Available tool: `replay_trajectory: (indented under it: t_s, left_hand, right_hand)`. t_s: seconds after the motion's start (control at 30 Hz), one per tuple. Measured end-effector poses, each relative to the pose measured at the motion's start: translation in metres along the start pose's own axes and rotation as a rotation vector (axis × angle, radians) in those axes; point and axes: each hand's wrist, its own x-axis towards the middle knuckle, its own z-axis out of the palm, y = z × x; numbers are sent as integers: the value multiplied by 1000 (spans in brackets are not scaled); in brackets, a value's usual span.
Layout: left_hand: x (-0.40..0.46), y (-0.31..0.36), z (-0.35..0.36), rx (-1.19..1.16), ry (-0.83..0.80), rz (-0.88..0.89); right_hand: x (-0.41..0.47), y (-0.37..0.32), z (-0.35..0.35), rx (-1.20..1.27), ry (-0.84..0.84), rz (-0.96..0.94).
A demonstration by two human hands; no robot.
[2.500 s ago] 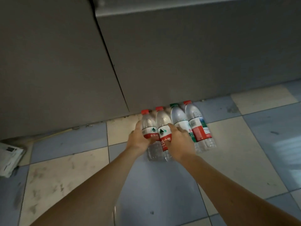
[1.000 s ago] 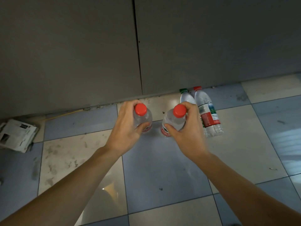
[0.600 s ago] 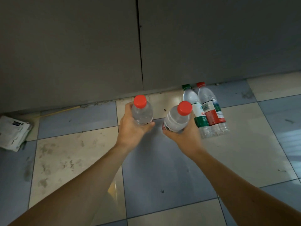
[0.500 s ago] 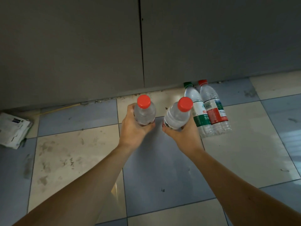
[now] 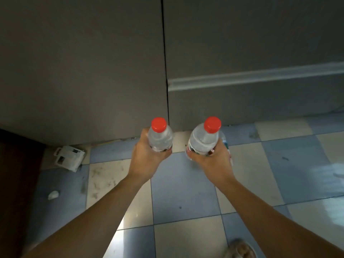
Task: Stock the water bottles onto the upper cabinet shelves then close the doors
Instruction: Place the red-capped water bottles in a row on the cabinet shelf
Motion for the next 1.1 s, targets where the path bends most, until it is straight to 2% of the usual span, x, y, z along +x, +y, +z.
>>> replay_trajectory:
  t_s: [0.27, 0.57, 0.87, 1.1]
  left_hand:
    - [-77, 265, -147, 4, -73, 132]
    - [-106, 540, -324, -67, -102, 456]
    - [-72, 739, -467, -106, 56, 667]
    - [-27, 876, -564, -175, 238, 733]
  right_hand:
    - [-101, -295, -68, 51, -26, -63]
    - [-164, -592, -84, 151, 50, -330]
    - [-146, -847, -72, 172, 96, -616]
    - [-104, -1017, -54, 336, 87, -780]
